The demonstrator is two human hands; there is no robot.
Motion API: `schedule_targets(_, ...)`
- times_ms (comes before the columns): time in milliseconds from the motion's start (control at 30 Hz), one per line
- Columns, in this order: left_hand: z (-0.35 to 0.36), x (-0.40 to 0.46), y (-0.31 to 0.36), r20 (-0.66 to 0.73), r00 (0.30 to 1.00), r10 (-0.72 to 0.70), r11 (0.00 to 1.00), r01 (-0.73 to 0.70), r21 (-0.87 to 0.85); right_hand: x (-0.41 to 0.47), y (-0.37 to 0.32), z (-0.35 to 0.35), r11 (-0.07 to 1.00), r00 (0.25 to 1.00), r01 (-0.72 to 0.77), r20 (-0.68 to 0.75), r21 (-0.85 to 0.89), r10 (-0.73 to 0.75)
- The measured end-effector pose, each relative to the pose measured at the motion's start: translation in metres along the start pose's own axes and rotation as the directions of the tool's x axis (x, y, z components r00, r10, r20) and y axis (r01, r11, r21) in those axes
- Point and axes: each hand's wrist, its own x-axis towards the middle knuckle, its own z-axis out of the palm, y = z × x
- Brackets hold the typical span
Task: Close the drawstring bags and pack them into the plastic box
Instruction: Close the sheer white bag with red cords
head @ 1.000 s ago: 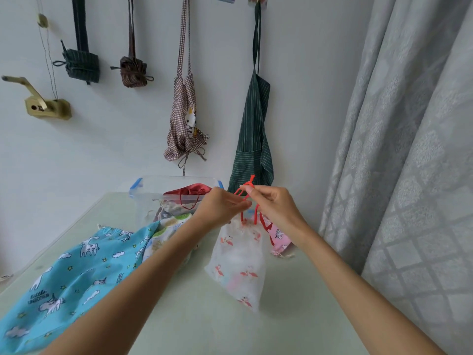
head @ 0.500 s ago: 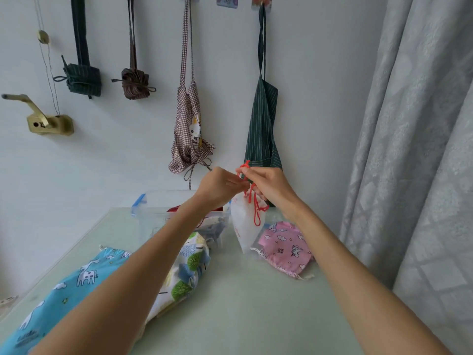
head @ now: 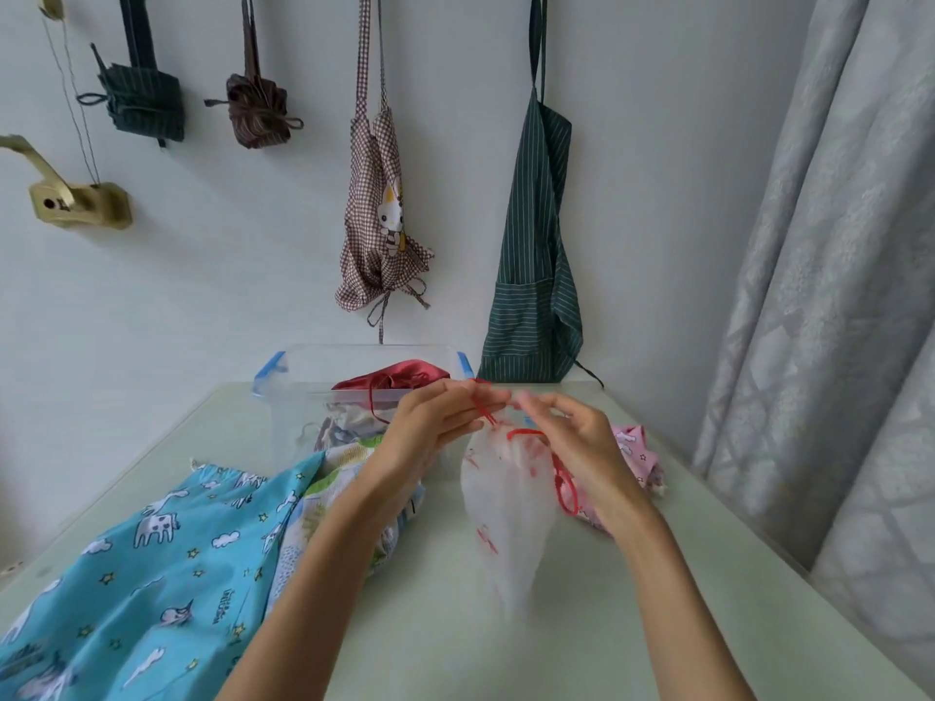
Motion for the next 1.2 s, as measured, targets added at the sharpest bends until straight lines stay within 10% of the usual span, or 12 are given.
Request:
schedule_targets(233, -0.016, -0.007, -0.002, -0.116, 0.993, -0.009, 0.999, 0.004, -0.044, -0.009, 0.015, 0.000, 0.936, 0.950, 0.022, 0.298, -0.351, 0.090)
schedule_targets(500, -0.011, -0.020, 0.000, -0.057, 0.991, 0.122, 0.990, -0.125, -0.067, 0.005, 0.026, 0.009, 0.817, 0.857, 0.412, -0.133, -0.404, -0.498)
schedule_targets(700, -0.015, -0.016, -0.025, 0.032, 0.999, -0.037, 0.972, 0.029, 0.232, 0.001, 0.045, 0.006, 0.707, 0.988, 0.153, 0.100, -0.690, -0.115)
schedule_targets(933, -0.015, -0.016, -0.029, 0.009, 0.978, -0.210, 0.882, 0.185, 0.434, -0.014, 0.006, -0.015, 0.608, 0.868, 0.056, 0.340, -0.792, 0.362)
schedule_targets(1200, -0.004, -0.022, -0.025, 0.298, 0.908, -0.296, 0.797, 0.062, 0.601, -0.023, -0.022, -0.029, 0.795, 0.897, 0.108, 0.404, -0.598, 0.182)
